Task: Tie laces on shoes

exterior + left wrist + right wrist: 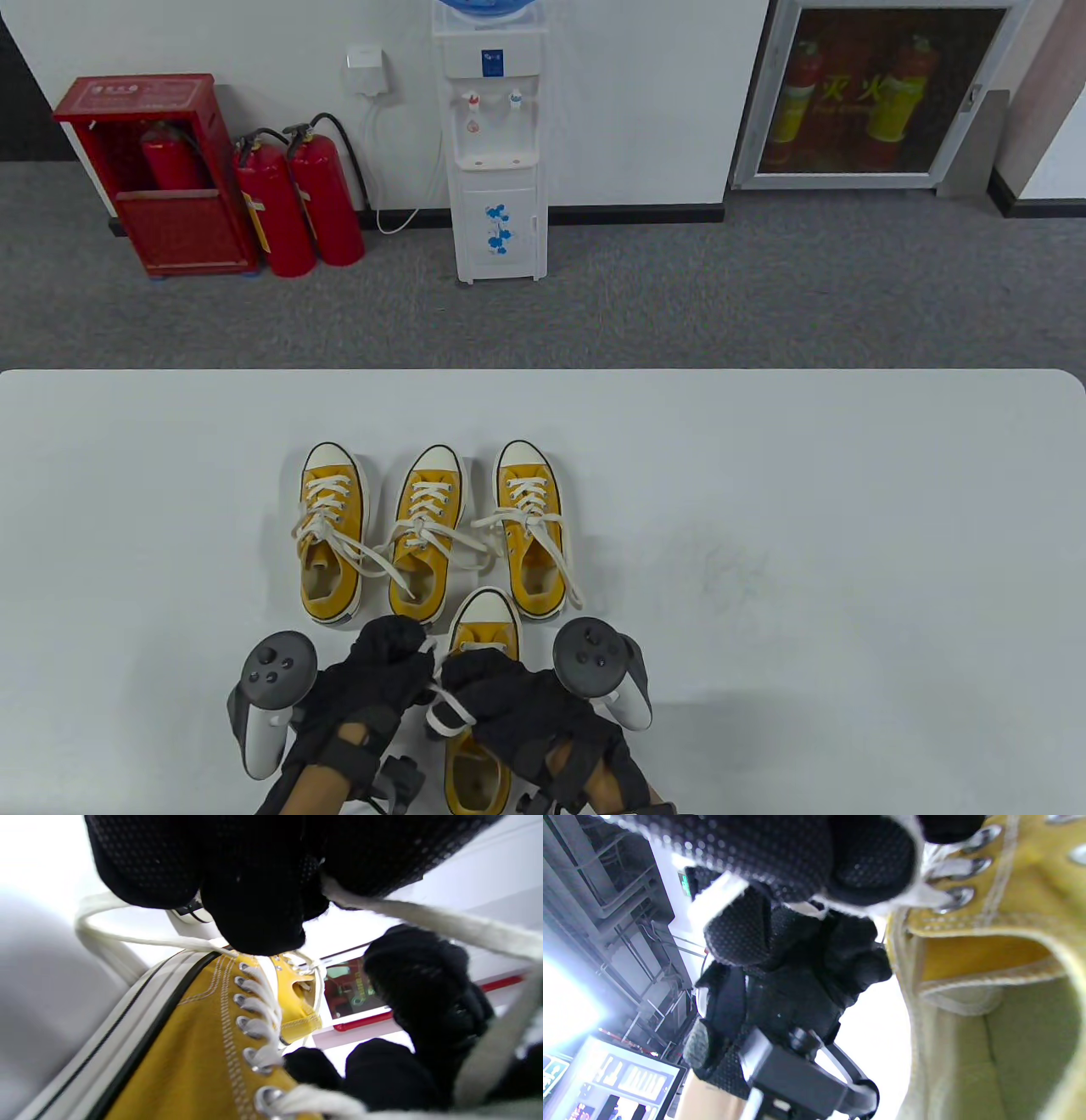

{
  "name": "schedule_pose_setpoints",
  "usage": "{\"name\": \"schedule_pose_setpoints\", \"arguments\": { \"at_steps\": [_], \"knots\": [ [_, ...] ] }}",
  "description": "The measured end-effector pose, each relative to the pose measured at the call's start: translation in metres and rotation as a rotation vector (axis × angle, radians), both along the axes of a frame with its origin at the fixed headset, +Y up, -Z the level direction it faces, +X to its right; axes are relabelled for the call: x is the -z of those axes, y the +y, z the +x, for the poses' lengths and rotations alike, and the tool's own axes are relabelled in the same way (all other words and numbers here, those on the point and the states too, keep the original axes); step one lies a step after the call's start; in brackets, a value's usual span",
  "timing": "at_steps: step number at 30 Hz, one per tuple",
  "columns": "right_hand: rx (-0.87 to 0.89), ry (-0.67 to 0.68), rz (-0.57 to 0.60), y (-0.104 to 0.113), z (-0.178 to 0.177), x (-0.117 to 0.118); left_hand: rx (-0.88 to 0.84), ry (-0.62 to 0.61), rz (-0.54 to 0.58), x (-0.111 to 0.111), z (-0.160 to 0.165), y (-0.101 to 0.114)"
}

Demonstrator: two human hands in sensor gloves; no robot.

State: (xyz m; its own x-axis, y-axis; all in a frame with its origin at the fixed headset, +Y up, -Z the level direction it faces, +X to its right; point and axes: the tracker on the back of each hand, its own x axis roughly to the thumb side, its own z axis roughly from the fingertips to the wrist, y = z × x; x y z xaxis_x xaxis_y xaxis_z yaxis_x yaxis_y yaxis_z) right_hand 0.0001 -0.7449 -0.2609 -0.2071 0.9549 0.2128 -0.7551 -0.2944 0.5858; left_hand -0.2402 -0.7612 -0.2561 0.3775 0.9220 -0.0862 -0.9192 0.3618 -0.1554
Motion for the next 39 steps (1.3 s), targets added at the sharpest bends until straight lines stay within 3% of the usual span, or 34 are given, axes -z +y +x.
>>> {"name": "schedule_pose_setpoints", "arguments": {
  "at_steps": [14, 21, 26, 39],
  "knots": [
    [0.106, -0.046, -0.092, -0.009, 0.010, 0.004, 0.280, -0.159, 0.055, -0.003, 0.023, -0.003],
    [0.113, -0.054, -0.101, -0.009, 0.012, 0.004, 0.547, -0.218, 0.183, -0.008, 0.031, 0.008],
    [0.096, -0.070, -0.087, -0.008, 0.012, 0.002, 0.590, -0.226, 0.191, -0.009, 0.031, 0.008],
    [-0.059, -0.282, 0.068, 0.000, 0.021, -0.003, 0.605, -0.248, 0.186, -0.012, 0.030, 0.008]
  ]
}}
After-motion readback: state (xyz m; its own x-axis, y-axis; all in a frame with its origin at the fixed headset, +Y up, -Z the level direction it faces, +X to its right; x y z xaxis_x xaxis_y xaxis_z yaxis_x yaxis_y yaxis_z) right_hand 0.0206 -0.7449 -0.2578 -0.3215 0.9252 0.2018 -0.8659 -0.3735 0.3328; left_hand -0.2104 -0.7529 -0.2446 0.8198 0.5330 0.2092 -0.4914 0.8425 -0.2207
